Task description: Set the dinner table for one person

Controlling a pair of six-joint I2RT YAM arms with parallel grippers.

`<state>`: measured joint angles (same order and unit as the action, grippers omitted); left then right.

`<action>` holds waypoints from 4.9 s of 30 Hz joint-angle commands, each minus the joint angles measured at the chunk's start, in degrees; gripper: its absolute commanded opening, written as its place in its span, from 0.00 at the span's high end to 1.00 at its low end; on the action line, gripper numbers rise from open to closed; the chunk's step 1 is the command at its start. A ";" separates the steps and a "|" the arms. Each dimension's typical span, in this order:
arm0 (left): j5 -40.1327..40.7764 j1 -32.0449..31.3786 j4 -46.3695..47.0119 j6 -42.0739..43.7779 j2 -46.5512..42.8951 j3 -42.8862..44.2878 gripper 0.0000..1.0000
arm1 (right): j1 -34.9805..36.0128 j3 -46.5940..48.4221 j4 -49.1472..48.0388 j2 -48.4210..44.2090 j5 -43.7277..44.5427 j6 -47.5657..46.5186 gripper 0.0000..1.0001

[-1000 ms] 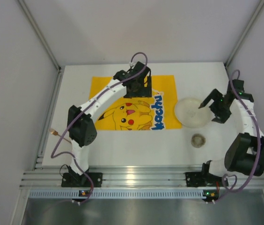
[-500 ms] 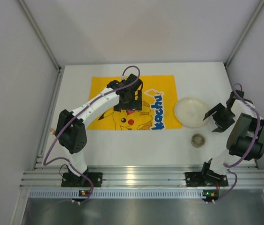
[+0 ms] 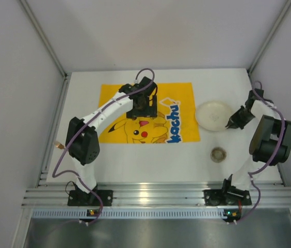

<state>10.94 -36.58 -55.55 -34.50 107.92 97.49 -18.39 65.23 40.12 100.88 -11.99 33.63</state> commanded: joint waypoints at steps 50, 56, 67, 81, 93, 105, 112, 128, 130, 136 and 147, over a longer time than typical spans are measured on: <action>-4.18 17.51 4.22 0.75 -14.68 -12.16 0.02 | 27.76 22.09 19.03 -10.23 13.84 -5.59 0.00; -4.78 11.80 3.96 1.63 -6.33 -5.30 0.02 | 10.66 -2.37 24.92 -31.60 12.34 -3.92 0.00; -7.42 5.11 4.31 0.57 3.17 3.32 0.02 | 10.57 -17.06 31.69 -44.01 11.81 1.27 0.01; -4.35 5.20 4.48 0.93 -1.56 -2.21 0.03 | 8.90 -20.49 20.99 -36.47 16.47 1.36 0.22; -4.08 8.01 4.92 -0.04 -5.61 -6.70 0.02 | 8.81 -25.60 8.49 -25.74 14.27 1.44 0.74; -2.94 8.36 3.52 0.84 -4.47 -2.66 0.02 | 11.09 9.79 18.32 -21.98 13.93 -0.32 1.00; -0.49 9.42 0.89 1.37 -6.05 -1.34 0.02 | 22.16 44.15 19.12 3.50 8.04 0.74 1.00; 5.06 23.83 -2.46 -4.35 -24.68 -18.29 0.02 | 29.47 76.89 15.78 44.49 3.80 5.31 1.00; 5.23 24.45 -3.42 -4.70 -25.21 -18.92 0.02 | 29.55 76.62 15.69 44.84 4.95 5.05 1.00; 4.80 26.73 -5.97 -6.19 -26.79 -19.27 0.02 | 29.82 76.45 15.17 43.62 5.22 3.29 0.00; 4.27 34.72 -9.39 -10.40 -23.99 -25.50 0.02 | 30.08 42.59 -1.68 14.11 -7.52 0.83 0.00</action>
<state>14.48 -4.54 -61.04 -41.78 83.09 73.80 11.20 116.71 47.03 128.51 -14.61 35.92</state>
